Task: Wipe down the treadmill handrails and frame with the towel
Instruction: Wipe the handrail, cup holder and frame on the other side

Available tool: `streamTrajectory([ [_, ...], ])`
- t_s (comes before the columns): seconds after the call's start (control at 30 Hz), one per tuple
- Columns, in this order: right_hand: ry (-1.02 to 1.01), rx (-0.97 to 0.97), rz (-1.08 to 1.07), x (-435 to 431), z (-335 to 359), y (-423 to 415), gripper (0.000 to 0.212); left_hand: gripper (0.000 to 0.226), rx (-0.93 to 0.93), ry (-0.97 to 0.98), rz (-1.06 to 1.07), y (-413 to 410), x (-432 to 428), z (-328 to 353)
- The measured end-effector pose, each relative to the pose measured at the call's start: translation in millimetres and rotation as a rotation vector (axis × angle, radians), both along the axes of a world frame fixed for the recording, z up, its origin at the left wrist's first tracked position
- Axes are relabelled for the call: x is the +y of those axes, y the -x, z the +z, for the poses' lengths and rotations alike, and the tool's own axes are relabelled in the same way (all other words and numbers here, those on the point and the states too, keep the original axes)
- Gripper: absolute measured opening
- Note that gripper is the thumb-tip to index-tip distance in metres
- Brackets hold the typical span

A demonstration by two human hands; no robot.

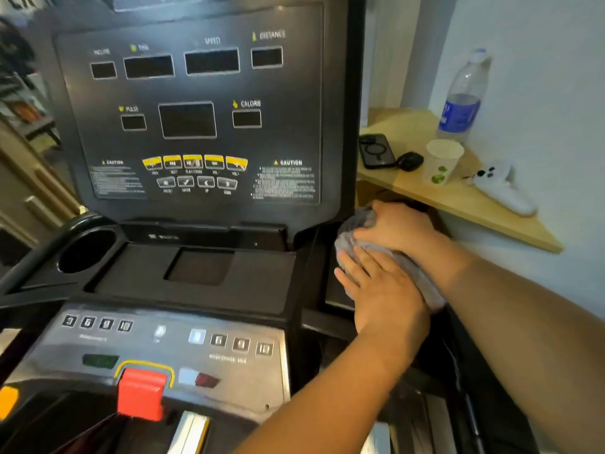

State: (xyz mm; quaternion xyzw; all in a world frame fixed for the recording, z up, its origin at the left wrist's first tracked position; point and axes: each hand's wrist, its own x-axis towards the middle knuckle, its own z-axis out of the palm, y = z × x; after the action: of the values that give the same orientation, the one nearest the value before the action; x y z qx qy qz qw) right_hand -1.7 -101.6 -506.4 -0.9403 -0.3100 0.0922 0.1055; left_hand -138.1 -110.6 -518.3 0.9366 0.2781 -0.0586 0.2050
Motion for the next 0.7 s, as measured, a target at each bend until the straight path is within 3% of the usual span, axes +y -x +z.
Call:
streamTrajectory([
  [0.1,-0.033,0.028,-0.124,1,0,4,0.073,0.085,0.011,-0.081,-0.085,6,2,6],
  [0.17,0.018,0.024,-0.196,-14,-1,3,0.077,0.073,-0.087,-0.059,-0.14,10,3,11],
  [0.3,-0.015,0.069,-0.31,-70,-18,7,0.06,0.046,-0.264,-0.028,-0.282,22,3,15],
  [0.4,-0.122,-0.005,-0.335,-81,-27,23,0.026,0.043,-0.355,-0.119,-0.343,34,8,18],
  [0.43,-0.115,-0.011,-0.358,-76,-28,23,0.024,0.044,-0.351,-0.151,-0.369,38,12,19],
  [0.57,-0.038,-0.016,-0.409,-41,-24,23,0.057,0.052,-0.324,-0.188,-0.391,49,39,22],
  [0.7,0.068,-0.033,-0.383,11,-3,33,0.066,0.06,-0.31,-0.2,-0.308,61,67,28],
])
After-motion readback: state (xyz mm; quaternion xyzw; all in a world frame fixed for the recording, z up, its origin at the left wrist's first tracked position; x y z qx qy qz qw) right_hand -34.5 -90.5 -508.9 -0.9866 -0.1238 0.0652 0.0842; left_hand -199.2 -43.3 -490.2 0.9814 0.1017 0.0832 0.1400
